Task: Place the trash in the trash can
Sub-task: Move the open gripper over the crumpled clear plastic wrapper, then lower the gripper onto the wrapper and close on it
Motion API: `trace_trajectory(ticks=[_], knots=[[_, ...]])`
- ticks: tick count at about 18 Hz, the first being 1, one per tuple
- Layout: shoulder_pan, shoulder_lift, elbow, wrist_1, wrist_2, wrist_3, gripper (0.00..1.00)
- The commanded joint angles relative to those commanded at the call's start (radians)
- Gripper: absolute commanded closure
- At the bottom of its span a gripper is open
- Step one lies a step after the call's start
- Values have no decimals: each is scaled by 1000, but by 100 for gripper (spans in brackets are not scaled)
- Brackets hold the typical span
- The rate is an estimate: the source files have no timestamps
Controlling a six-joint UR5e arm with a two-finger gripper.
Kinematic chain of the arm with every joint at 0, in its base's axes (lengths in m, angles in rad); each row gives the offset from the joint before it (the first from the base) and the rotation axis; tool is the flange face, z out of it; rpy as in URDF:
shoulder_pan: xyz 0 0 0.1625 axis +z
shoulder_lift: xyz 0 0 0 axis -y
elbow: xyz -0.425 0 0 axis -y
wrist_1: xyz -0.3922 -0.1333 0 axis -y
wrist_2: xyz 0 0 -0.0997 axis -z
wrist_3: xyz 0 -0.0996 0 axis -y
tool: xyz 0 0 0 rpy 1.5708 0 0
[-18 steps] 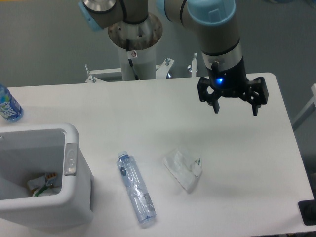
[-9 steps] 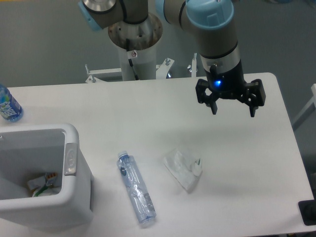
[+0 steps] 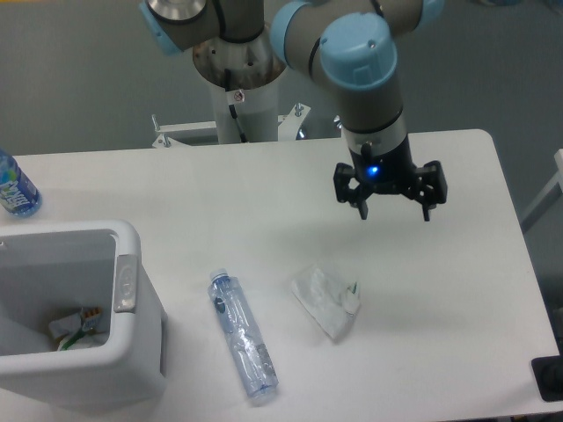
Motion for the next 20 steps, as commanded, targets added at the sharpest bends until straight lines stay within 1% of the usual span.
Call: trace_trajectory(ticks=[2,5,8,11,18,20], knots=[[-3,-15,-28,0,-2,-54,0],[-26,-49,-32,2,-18,-104,0],[-43,-103,-37,2,-6,-117,0],[-45,-126,-42,3,-17,-132,0],[-46,-215,-39,14,-15,-167,0],[-46,-227,-39,15,-15,-169,0]])
